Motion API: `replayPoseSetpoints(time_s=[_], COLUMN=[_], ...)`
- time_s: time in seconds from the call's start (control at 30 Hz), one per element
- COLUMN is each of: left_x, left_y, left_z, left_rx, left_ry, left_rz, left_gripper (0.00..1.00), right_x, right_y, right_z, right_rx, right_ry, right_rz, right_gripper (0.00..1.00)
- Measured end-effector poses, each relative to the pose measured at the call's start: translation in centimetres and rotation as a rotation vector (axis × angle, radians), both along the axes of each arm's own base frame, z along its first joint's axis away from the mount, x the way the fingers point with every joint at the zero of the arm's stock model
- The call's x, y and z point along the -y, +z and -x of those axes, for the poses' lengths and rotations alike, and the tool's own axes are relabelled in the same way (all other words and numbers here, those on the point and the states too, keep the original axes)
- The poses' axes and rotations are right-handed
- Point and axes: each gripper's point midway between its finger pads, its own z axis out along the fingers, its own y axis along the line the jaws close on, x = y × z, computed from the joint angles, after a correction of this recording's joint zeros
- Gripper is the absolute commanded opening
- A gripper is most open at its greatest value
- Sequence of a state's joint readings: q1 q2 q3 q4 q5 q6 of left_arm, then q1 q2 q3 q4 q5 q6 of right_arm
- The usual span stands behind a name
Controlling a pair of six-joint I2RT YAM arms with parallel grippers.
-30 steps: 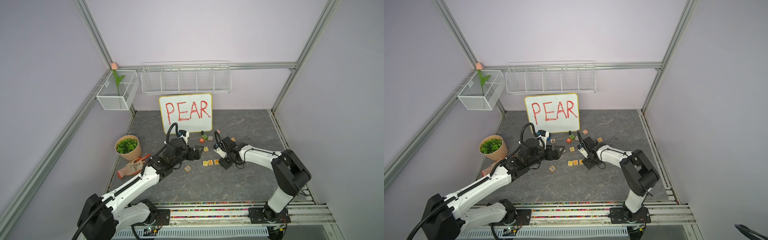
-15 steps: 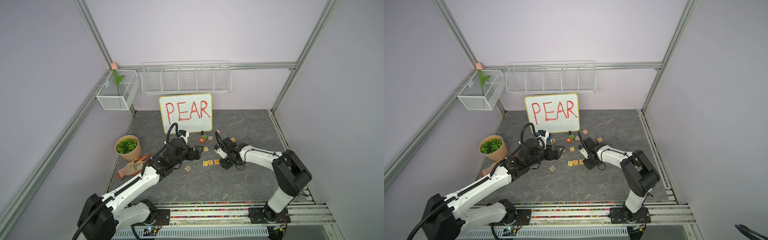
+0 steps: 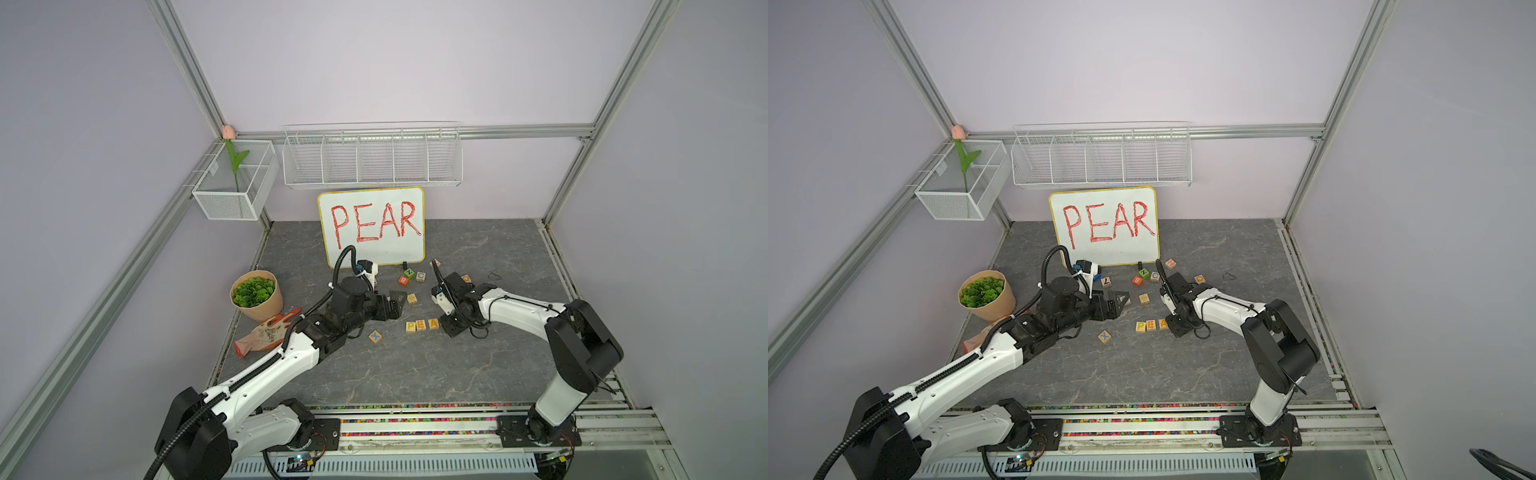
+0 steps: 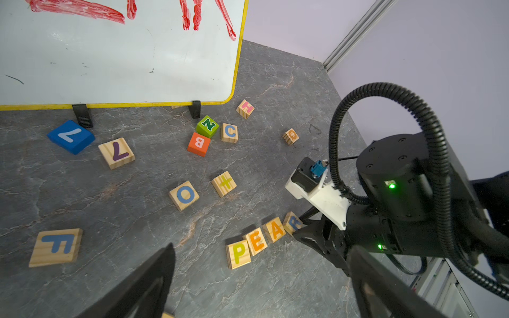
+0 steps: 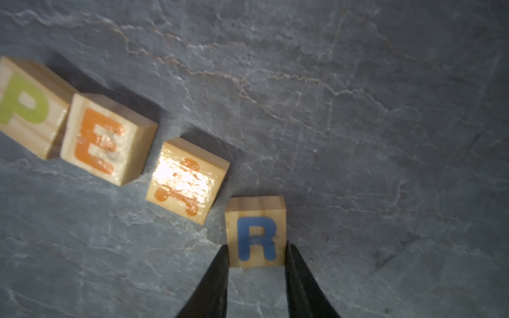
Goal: Spell the uppercase word “pear” with letter blocks
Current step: Adjust the letter block at the center of the board.
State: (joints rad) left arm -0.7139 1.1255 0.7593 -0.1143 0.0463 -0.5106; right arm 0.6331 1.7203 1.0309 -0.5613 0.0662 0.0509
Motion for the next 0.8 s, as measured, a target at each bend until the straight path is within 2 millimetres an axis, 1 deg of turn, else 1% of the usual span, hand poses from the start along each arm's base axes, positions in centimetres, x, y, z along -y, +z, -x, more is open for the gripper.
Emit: replayPoseSetpoints(time_s=[0.2, 0.4, 0.8], left_x=[-0.1, -0.1, -0.3], left_y=[0.0, 0.0, -0.1], left_z=[-0.1, -0.1, -0.2], left_rx=[0.001, 0.002, 0.004], left_ry=[0.004, 0.008, 0.019], left_rz=[-0.002, -0.003, -0.010], left_gripper=[0.99, 0.99, 0.99], right_x=[-0.3, -1.2, -1.8], right_y=[0.0, 0.0, 0.0], right_z=[-0.6, -1.4, -0.9], right_rx=[0.005, 0.000, -0.022], right_ry=[-0.044, -0.104, -0.229], right_rz=[0.003, -0.015, -0.035], right_gripper=[0.33, 0.32, 0.31])
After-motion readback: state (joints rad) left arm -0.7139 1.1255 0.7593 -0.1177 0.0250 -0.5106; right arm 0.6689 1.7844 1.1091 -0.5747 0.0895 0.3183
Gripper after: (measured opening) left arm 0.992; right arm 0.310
